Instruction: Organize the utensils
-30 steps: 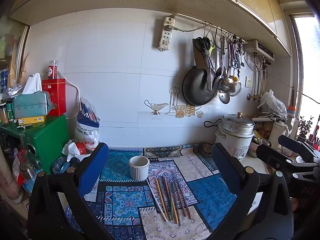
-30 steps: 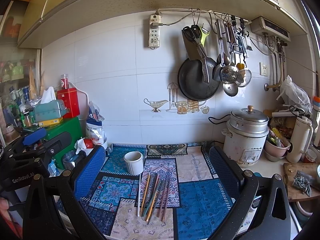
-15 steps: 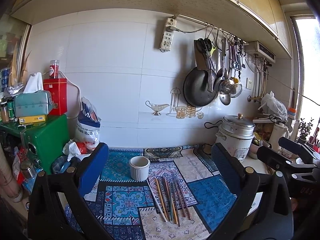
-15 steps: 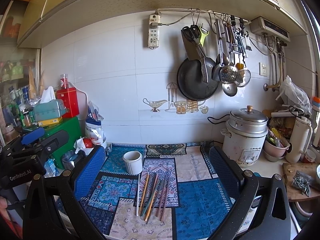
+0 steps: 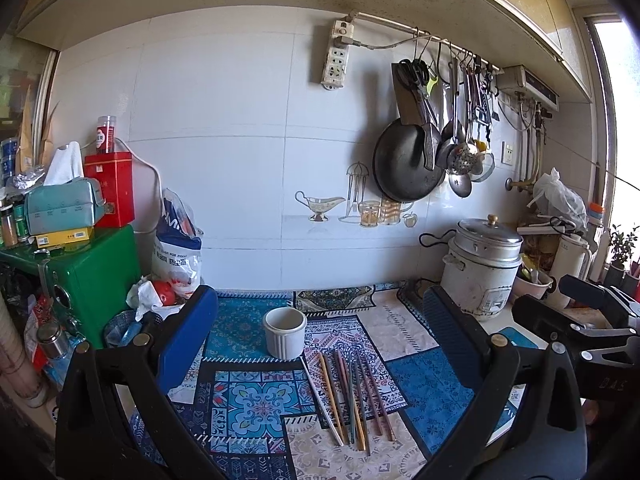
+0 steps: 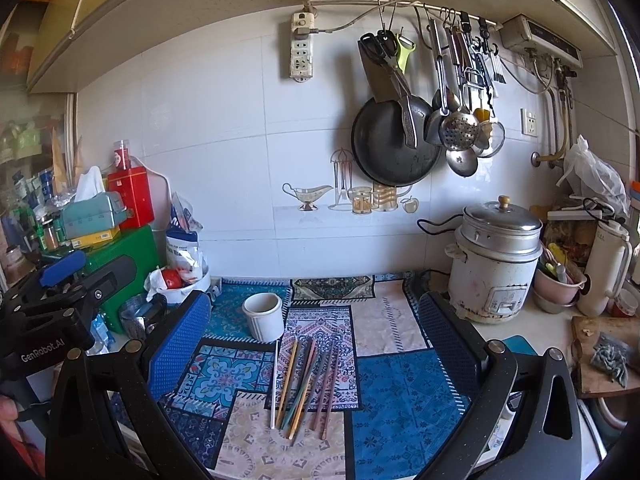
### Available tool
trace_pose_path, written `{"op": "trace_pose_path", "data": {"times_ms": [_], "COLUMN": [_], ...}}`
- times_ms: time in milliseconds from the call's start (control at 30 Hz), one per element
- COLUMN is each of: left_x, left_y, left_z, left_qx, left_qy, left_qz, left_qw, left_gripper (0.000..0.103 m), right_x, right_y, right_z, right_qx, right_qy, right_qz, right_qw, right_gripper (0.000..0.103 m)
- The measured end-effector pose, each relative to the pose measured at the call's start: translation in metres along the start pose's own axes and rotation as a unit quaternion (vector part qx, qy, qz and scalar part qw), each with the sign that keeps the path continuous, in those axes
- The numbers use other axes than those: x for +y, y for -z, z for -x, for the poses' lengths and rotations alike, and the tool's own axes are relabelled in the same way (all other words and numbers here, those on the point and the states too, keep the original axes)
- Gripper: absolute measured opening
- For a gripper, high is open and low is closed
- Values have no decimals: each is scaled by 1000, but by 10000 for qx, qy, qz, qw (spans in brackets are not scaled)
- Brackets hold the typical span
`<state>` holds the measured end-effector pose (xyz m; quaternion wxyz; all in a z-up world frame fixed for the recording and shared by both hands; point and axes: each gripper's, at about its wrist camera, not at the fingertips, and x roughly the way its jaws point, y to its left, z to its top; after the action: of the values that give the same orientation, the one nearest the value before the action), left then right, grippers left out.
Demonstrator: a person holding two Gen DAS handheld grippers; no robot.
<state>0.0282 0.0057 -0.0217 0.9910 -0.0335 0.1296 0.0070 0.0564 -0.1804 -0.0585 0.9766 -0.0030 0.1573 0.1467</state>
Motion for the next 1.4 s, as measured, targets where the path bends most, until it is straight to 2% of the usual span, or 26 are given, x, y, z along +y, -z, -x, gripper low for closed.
{"op": "trace_pose_path", "data": {"times_ms": [300,433,600,767,900,967,1033,1100,1167,1267,1333,1400], "left_x": [9,17,24,35,45,50,50,49,46,40,36,33], "left_y": [37,57,83,109,133,145,155,164,171,181,188,193], "left_z": [-73,-108,-154,-203,-241,-258,-271,-283,-293,-308,-316,-321], "left_qx": [854,1262,1696,2277,2842,3084,3252,3406,3602,3918,4102,4226], "left_qy": [81,129,-67,-245,-296,-353,-497,-544,-439,-250,-194,-138], "left_qz": [101,274,427,471,621,683,626,556,544,603,665,708], "left_qw": [9963,9915,9846,9723,9563,9482,9423,9370,9302,9177,9094,9035], "left_gripper": [103,103,103,103,103,98,86,79,72,59,43,34], "right_x": [-15,-25,-40,-57,-64,-65,-65,-66,-65,-64,-61,-59], "right_y": [33,55,82,106,119,123,125,128,131,137,142,145], "right_z": [-68,-110,-160,-205,-239,-253,-266,-278,-289,-305,-311,-316], "right_qx": [856,1432,2163,2802,3238,3398,3540,3667,3789,3974,4095,4198], "right_qy": [109,220,265,285,114,73,-16,-135,-267,-376,-476,-556], "right_qz": [-76,-2,-14,-61,-106,-57,23,55,69,174,203,239], "right_qw": [9962,9894,9760,9595,9460,9404,9353,9302,9250,9167,9108,9056], "right_gripper": [103,103,103,103,98,90,80,73,63,53,46,39]}}
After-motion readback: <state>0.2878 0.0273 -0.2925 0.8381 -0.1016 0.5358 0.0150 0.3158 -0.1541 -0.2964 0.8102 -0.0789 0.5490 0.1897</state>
